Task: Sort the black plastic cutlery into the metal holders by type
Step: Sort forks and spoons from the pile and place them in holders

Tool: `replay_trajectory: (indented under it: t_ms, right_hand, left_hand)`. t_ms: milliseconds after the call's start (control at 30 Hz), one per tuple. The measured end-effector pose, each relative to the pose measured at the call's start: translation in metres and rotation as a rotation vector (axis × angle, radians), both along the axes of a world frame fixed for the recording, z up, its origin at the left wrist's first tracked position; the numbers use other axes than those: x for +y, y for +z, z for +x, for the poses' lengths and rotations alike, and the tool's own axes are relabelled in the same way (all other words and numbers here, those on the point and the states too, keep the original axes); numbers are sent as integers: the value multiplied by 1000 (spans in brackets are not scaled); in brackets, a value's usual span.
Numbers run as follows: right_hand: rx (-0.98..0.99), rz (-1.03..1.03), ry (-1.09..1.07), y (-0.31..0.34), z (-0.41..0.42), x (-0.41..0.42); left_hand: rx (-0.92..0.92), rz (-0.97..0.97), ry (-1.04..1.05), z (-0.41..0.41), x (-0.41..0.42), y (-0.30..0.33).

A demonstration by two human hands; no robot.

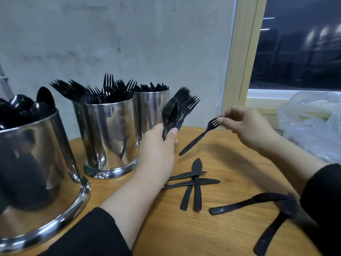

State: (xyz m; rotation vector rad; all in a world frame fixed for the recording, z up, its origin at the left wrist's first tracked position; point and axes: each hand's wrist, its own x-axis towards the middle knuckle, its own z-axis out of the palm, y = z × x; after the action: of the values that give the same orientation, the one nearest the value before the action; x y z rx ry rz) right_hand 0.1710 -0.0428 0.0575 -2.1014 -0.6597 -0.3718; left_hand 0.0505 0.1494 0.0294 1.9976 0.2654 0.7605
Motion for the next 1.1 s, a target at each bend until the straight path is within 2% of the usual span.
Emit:
replay_trajectory:
  t_ms: [100,200,433,600,733,867,1000,1100]
  right_hand:
    - [-87,-95,115,23,-20,9]
    - [-127,-55,156,31,-30,23]
    - [-217,124,21,37,-35,33]
    - [-64,247,85,37,-38,35]
    - [56,407,272,37,-42,37]
    - [138,302,357,32,-44,31]
    - [206,435,486,34,-44,35]
    - [177,385,454,41,-47,41]
  left_hand:
    - [-21,26,21,-1,5,3]
    - [-10,-44,-54,-3,3,4]
    - [26,-265,-298,-10,-4,4]
    - [6,-371,-433,-11,-6,2]
    - [8,-461,-519,-11,-6,2]
    - [51,-525,-616,-14,-7,5]
    - [83,-577,-695,-20,-7,9]
    - [62,-557,-672,-24,1,11]
